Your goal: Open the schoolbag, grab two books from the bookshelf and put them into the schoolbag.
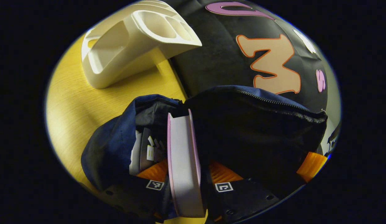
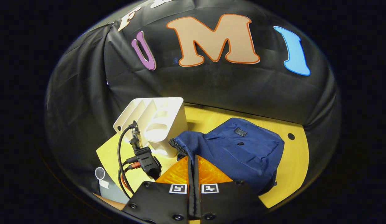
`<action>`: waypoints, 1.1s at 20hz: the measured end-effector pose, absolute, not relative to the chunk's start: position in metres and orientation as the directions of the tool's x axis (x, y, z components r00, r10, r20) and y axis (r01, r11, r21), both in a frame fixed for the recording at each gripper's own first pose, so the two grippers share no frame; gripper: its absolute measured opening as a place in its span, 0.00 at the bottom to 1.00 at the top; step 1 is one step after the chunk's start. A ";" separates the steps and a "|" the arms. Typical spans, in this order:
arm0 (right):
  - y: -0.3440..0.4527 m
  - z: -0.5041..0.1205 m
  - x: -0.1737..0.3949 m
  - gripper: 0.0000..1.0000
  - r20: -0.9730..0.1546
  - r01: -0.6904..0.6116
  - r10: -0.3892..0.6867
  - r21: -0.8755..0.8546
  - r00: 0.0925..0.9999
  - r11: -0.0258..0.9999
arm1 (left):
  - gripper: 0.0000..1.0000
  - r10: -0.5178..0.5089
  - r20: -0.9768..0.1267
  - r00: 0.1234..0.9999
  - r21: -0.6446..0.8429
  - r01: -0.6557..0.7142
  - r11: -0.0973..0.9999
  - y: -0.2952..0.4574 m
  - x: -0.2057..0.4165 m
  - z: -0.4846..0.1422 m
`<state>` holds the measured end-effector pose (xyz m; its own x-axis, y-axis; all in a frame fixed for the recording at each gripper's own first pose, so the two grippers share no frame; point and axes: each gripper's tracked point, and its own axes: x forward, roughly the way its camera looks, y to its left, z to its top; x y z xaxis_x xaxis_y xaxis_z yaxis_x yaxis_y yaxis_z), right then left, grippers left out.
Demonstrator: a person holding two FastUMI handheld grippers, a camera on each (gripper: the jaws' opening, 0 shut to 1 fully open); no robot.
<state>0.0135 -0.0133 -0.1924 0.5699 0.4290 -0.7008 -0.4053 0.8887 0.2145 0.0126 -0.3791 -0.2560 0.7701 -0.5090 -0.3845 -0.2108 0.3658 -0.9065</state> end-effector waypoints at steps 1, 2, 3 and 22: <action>-0.015 -0.192 0.015 0.03 -0.701 -0.400 0.427 0.217 0.571 0.890 | 0.49 -0.525 -0.399 0.752 -0.897 -0.203 0.392 -0.381 0.006 -0.258; -0.016 -0.192 0.017 0.00 -0.700 -0.395 0.427 0.220 0.573 0.892 | 0.63 -0.537 -0.395 0.745 -0.896 -0.183 0.405 -0.380 0.001 -0.253; -0.015 -0.192 0.017 0.03 -0.699 -0.391 0.426 0.224 0.574 0.893 | 0.78 -0.532 -0.404 0.744 -0.883 -0.165 0.439 -0.373 -0.003 -0.249; 0.009 -0.175 0.002 1.00 -0.609 -0.358 0.463 0.295 0.644 0.886 | 0.89 -0.267 -0.304 0.915 -0.519 0.076 0.852 -0.146 0.017 -0.100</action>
